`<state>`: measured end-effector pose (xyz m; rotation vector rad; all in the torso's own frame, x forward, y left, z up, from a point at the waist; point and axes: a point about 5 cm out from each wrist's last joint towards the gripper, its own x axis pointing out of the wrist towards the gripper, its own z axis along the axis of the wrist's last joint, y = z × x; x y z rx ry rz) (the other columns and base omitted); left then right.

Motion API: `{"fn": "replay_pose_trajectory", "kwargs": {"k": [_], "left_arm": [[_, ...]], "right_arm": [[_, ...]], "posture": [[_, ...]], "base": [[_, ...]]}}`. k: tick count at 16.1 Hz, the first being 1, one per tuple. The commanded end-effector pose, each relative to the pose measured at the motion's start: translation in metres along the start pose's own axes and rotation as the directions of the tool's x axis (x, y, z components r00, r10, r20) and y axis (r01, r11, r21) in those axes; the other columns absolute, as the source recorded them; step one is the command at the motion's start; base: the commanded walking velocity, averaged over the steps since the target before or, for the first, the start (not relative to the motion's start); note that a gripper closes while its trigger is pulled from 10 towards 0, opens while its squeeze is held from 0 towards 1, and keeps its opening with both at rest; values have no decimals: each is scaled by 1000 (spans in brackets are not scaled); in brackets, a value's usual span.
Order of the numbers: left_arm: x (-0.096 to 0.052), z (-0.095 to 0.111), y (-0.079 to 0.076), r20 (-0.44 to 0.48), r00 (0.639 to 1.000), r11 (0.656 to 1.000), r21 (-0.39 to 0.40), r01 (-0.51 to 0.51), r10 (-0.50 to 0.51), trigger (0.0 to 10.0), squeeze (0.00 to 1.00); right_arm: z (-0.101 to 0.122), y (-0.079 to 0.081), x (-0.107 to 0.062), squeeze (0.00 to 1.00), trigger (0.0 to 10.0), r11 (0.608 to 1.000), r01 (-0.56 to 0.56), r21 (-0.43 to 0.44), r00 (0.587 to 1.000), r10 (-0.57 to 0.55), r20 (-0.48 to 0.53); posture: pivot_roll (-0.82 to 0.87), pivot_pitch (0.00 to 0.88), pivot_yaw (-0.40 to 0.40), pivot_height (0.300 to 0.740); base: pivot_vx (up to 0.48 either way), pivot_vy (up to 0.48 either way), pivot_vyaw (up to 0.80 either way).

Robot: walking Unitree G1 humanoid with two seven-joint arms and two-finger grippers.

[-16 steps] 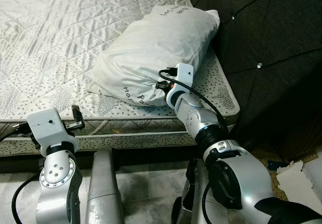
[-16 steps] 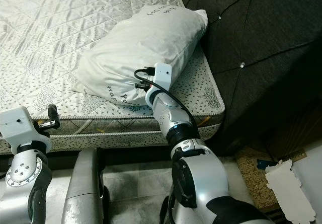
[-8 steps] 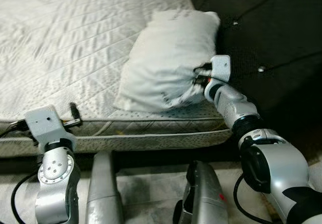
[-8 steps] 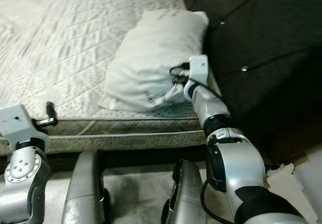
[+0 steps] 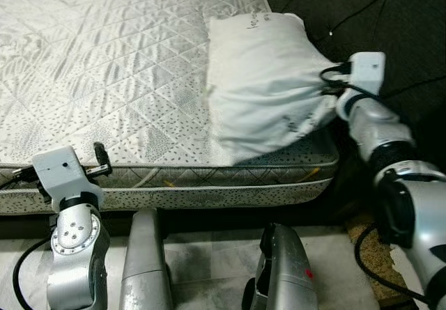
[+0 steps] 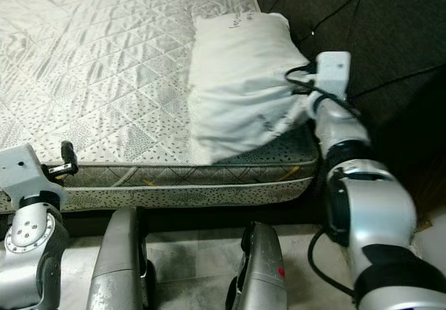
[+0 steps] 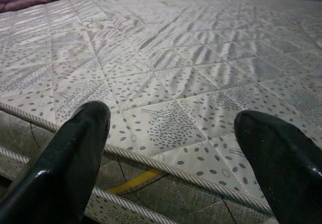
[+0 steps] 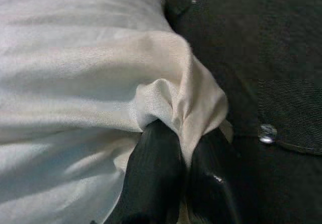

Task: Clean up the room

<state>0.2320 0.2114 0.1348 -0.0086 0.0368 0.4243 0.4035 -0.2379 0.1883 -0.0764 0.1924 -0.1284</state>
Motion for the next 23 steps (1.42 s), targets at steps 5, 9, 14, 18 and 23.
{"fn": "replay_pose_trajectory", "kwargs": {"k": [5, 9, 14, 18, 23], "left_arm": [[-1, -2, 1, -8, 1000, 1000, 9, 2, -2, 10000, 0], [-2, -4, -2, -20, 1000, 1000, 8, 10, -10, 10000, 0], [1, -4, -4, -20, 1000, 1000, 8, 17, -17, 10000, 0], [1, -5, -4, -20, 1000, 1000, 1, 10, -9, 10000, 0], [8, -4, -5, -7, 1000, 1000, -6, -4, 4, 10000, 0]], "right_arm": [[1, -34, -5, 0, 0, 985, 169, 28, 985, -169, 24], [-41, -20, -8, 0, 0, 986, 159, 44, 985, -156, -79], [-65, 8, -11, 0, 3373, 993, 98, 58, 988, -90, -129], [-73, 28, -12, 1000, 10000, 996, 46, 76, 989, -35, -141], [-93, 22, -20, 1000, 10000, 994, 110, 2, 982, -108, -157]], "posture": [[88, 4, -82, 539], [83, 9, -81, 539], [82, 0, -86, 539], [86, 0, -100, 539], [67, 0, -103, 539]], "base": [[0, 0, 0], [0, 0, 0], [0, 0, 0], [0, 0, 0], [0, 0, 0]]}}
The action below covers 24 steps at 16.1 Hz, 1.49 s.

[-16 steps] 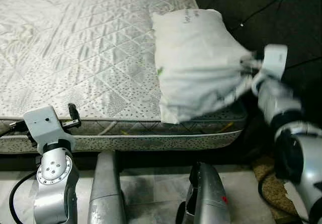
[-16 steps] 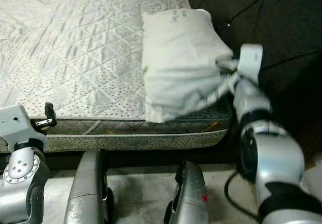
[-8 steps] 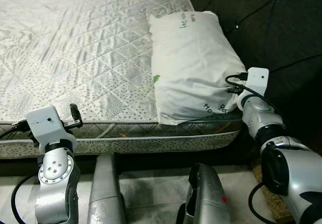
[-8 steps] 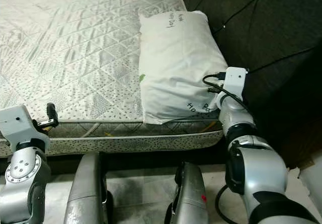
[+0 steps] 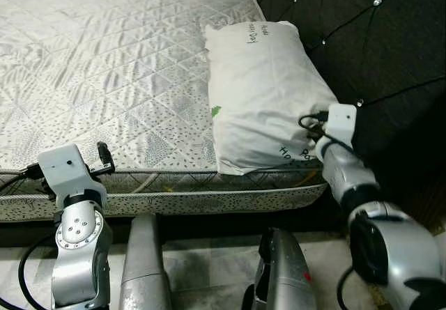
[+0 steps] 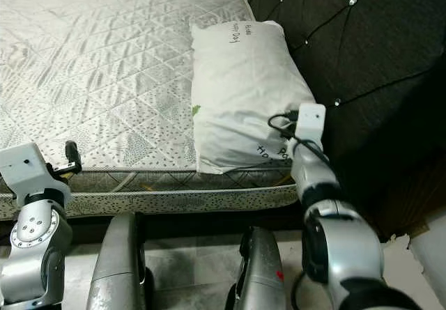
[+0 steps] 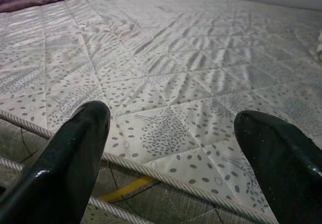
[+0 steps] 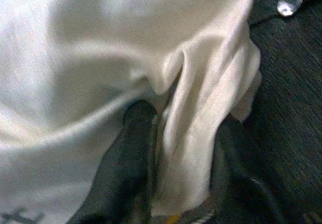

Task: Clean up the room

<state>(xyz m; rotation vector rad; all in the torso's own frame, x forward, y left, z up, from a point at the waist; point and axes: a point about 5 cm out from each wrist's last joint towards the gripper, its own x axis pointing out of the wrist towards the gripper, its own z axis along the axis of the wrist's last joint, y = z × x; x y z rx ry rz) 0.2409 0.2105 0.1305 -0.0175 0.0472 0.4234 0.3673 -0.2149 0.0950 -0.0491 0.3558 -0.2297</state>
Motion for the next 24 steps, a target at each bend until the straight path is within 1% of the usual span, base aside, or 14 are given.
{"fn": "replay_pose_trajectory", "kwargs": {"k": [1, 4, 7, 8, 9, 12, 13, 15, 17, 18, 19, 20, 22, 24], "left_arm": [[4, 2, -2, 11, 1000, 1000, -4, -6, 6, 10000, 0], [11, 9, -2, 51, 999, 1000, -15, -18, 19, 10000, 0], [13, 10, 3, 65, 997, 999, -13, -36, 37, 10000, 0], [14, 12, 3, 79, 996, 999, -18, -34, 35, 10000, 0], [13, 15, 2, 107, 994, 1000, -24, -17, 19, 10000, 0], [10, 19, -5, 134, 991, 999, -29, 32, -28, 10000, 0], [10, 19, -7, 135, 990, 999, -29, 40, -35, 10000, 0], [12, 20, -9, 137, 990, 998, -45, 41, -34, 10000, 0], [16, 22, -9, 152, 988, 999, -42, 31, -24, 10000, 0], [16, 20, -9, 150, 988, 999, -41, 29, -23, 10000, 0], [16, 17, -9, 145, 989, 999, -43, 28, -21, 10000, 0], [14, 13, -12, 136, 990, 998, -57, 31, -23, 10000, 0], [17, 19, -22, 153, 986, 995, -56, 80, -71, 10000, 0], [19, 23, -26, 158, 982, 992, -58, 114, -103, 10000, 0]], "right_arm": [[-1, -8, -1, 1000, 10000, 999, 28, -24, 999, -28, 20], [-14, -13, -10, 1000, 10000, 993, 42, -111, 998, -35, 58], [-25, -11, -22, 1000, 10000, 996, 7, -86, 998, -1, 65], [-16, -3, -30, 1000, 10000, 996, -44, -80, 985, 56, 162], [-4, 11, -40, 1000, 10000, 991, -117, -65, 954, 130, 269], [16, 38, -57, 1000, 10000, 962, -270, -51, 881, 268, 389], [20, 43, -60, 1000, 10000, 953, -299, -50, 863, 293, 412], [34, 58, -68, 1000, 10000, 928, -371, 1, 826, 330, 457], [47, 72, -76, 1000, 10000, 895, -447, 6, 785, 388, 483], [48, 74, -76, 1000, 10000, 891, -455, -4, 778, 400, 485], [46, 75, -76, 612, 10000, 897, -442, -20, 783, 397, 478], [48, 76, -76, 0, 10000, 895, -445, 11, 789, 387, 478], [60, 85, -81, 0, 10000, 868, -496, 10, 749, 423, 510], [68, 93, -84, 0, 10000, 843, -537, 33, 722, 439, 534]], "posture": [[65, 0, -108, 539], [52, 0, -114, 539], [45, 0, -110, 539], [38, 0, -103, 539], [28, 0, -97, 539], [16, 0, -87, 539], [16, 0, -87, 539], [17, 0, -81, 539], [14, 0, -88, 539], [5, 0, -85, 539], [0, 0, -81, 539], [-6, 0, -71, 539], [-15, 0, -57, 539], [-18, 0, -50, 547]], "base": [[0, 0, 0], [0, 0, 0], [0, 0, 0], [0, 0, 0], [0, 0, 0], [0, 0, 0], [0, 0, 0], [0, 0, 0], [0, 0, 0], [0, 0, 0], [0, 0, 0], [0, 0, 0], [0, 0, 0], [0, 0, 0]]}}
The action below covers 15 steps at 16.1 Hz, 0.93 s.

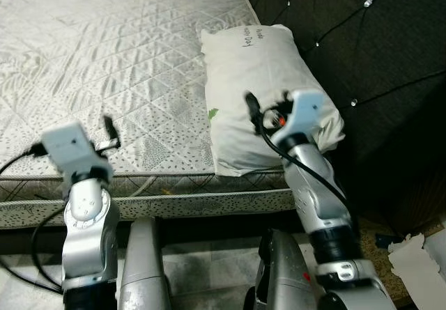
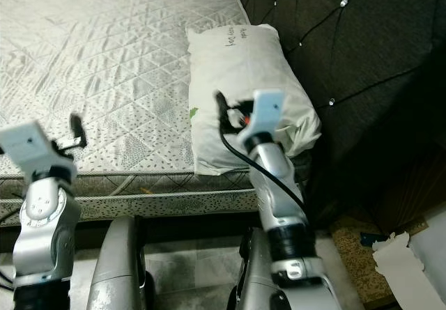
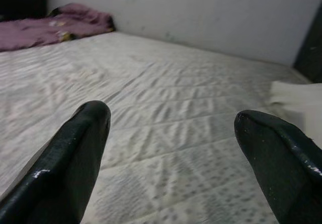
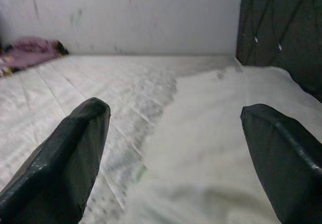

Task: Clean up the room

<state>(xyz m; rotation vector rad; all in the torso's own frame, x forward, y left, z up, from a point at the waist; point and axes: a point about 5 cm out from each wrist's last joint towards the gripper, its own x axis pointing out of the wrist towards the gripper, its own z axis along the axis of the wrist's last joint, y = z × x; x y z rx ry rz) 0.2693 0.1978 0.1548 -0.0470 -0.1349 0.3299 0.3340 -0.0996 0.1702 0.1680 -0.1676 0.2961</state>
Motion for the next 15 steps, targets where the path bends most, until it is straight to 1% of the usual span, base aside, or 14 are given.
{"fn": "replay_pose_trajectory", "kwargs": {"k": [1, 4, 6, 8, 11, 13, 14, 15], "left_arm": [[0, -2, -1, -14, 1000, 1000, -2, 19, -19, 10000, 0], [-1, -5, 3, -20, 1000, 1000, -9, 8, -8, 10000, 0], [0, -1, -2, -11, 1000, 1000, -24, 14, -14, 10000, 0], [-2, -3, -5, -15, 1000, 999, -18, 27, -27, 10000, 0], [-4, -5, -5, -25, 999, 999, -14, 33, -34, 10000, 0], [-2, -3, -7, -21, 999, 999, -9, 38, -38, 10000, 0], [-2, -3, -8, -35, 999, 1000, -13, 26, -27, 10000, 0], [-2, -4, -9, -38, 999, 999, -29, 31, -32, 10000, 0]], "right_arm": [[11, 2, 4, 0, 10000, 1000, -9, 16, 999, 8, 35], [11, 5, 2, 0, 10000, 999, -19, 26, 999, 19, 27], [12, 5, 2, 0, 10000, 999, -35, 25, 999, 35, 24], [12, 4, 1, 0, 10000, 999, -39, 22, 999, 39, 16], [11, 3, -1, 0, 10000, 999, -30, 20, 1000, 30, 8], [10, 2, -2, 0, 10000, 1000, -23, 20, 1000, 23, -1], [10, 1, -3, 0, 10000, 1000, -19, 20, 1000, 19, -6], [9, 0, -3, 0, 10000, 1000, -18, 18, 1000, 18, -7]], "posture": [[-18, 0, -54, 561], [-21, 0, -69, 595], [-22, 0, -72, 619], [-27, 0, -66, 638], [-29, 0, -60, 658], [-30, 0, -57, 683], [-30, 0, -58, 698], [-30, 0, -58, 703]], "base": [[0, 0, 0], [0, 0, 0], [0, 0, 0], [0, 0, 0], [0, 0, 0], [0, 0, 0], [0, 0, 0], [0, 0, 0]]}}
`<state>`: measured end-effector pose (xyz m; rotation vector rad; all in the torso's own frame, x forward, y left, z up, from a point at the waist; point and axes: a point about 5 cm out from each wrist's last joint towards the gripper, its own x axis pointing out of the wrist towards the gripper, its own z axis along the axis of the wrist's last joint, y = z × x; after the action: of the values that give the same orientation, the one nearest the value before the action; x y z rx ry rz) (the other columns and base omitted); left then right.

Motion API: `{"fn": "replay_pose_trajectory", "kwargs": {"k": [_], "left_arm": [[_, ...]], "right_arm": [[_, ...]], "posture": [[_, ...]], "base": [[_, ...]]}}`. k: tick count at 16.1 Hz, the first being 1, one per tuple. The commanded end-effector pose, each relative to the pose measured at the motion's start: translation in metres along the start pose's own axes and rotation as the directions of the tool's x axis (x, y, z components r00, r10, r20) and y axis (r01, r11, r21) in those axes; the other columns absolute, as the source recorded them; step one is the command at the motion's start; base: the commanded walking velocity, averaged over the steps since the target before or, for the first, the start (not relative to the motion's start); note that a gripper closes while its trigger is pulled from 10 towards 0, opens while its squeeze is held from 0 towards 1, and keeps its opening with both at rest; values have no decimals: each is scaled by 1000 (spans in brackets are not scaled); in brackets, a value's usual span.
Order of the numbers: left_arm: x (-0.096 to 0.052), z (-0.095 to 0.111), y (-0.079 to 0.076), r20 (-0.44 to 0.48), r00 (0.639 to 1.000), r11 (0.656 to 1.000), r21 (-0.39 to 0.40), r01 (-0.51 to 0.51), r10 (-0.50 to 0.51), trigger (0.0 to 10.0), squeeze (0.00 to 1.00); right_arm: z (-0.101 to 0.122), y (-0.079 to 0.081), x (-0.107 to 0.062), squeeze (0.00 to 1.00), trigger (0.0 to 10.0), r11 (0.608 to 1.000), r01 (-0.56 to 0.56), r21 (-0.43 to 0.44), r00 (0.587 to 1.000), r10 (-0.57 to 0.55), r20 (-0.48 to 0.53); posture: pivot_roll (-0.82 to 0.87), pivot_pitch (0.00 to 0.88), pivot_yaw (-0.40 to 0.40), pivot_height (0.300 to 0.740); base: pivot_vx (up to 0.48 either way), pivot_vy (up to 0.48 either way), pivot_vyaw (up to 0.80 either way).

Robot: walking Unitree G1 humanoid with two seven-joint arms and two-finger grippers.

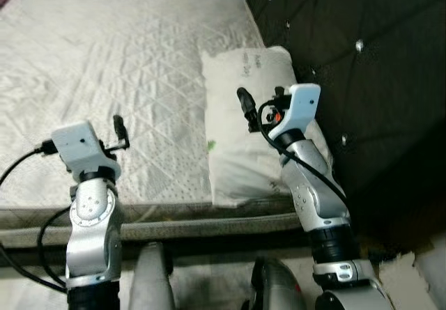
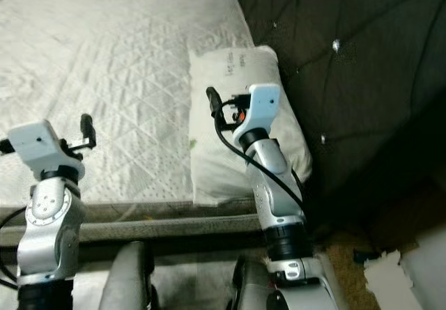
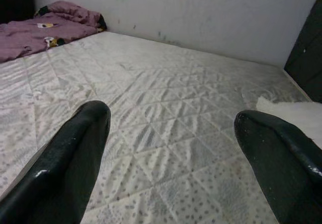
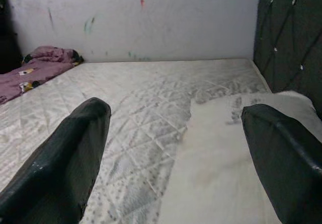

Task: Clean up the room

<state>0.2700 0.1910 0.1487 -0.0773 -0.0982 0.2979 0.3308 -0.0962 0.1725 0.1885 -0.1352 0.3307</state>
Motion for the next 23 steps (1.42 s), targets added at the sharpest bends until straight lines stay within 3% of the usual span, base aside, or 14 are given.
{"fn": "replay_pose_trajectory", "kwargs": {"k": [1, 4, 9, 13, 15, 16, 18, 20, 23], "left_arm": [[0, 3, -3, 0, 1000, 1000, -20, 8, -8, 10000, 0], [-2, 3, -4, 4, 999, 999, -11, 32, -32, 10000, 0], [-3, 2, 0, 5, 1000, 1000, 0, 12, -12, 10000, 0], [-4, 1, -2, -4, 1000, 1000, -10, 14, -14, 10000, 0], [-3, 1, -2, -3, 1000, 1000, -22, 13, -13, 10000, 0], [-3, 1, -1, -5, 1000, 1000, -22, 10, -10, 10000, 0], [-3, 0, -2, -12, 1000, 1000, -26, 3, -4, 10000, 0], [-2, 1, -2, -9, 1000, 1000, -30, 1, -1, 10000, 0], [-1, 1, -1, -6, 1000, 999, -34, -7, 6, 10000, 0]], "right_arm": [[7, -5, -2, 0, 10000, 1000, 16, -12, 1000, -15, 21], [6, -10, -2, 0, 10000, 999, 29, -19, 1000, -29, 13], [1, -12, -7, 0, 10000, 999, 37, -27, 999, -38, -9], [-16, -23, -10, 0, 10000, 992, 126, -7, 985, -126, -118], [-18, -28, -10, 0, 10000, 986, 163, -16, 977, -164, -137], [-19, -27, -10, 0, 10000, 985, 150, -80, 978, -160, -136], [-21, -20, -12, 0, 10000, 995, 79, -57, 986, -86, -142], [-23, -23, -12, 0, 10000, 986, 119, -121, 976, -139, -170], [-19, -21, -12, 0, 10000, 996, 80, -46, 986, -86, -144]], "posture": [[-31, 0, -58, 713], [-31, 0, -58, 738], [-28, 0, -59, 740], [-28, 0, -59, 740], [-28, 0, -60, 740], [-28, 0, -60, 740], [-30, 0, -62, 740], [-30, 0, -62, 740], [-30, 0, -63, 740]], "base": [[0, 0, 0], [0, 0, 0], [0, 0, 0], [0, 0, 0], [0, 454, 0], [0, 480, 0], [0, 480, 0], [0, 480, 0], [0, 480, 0]]}}
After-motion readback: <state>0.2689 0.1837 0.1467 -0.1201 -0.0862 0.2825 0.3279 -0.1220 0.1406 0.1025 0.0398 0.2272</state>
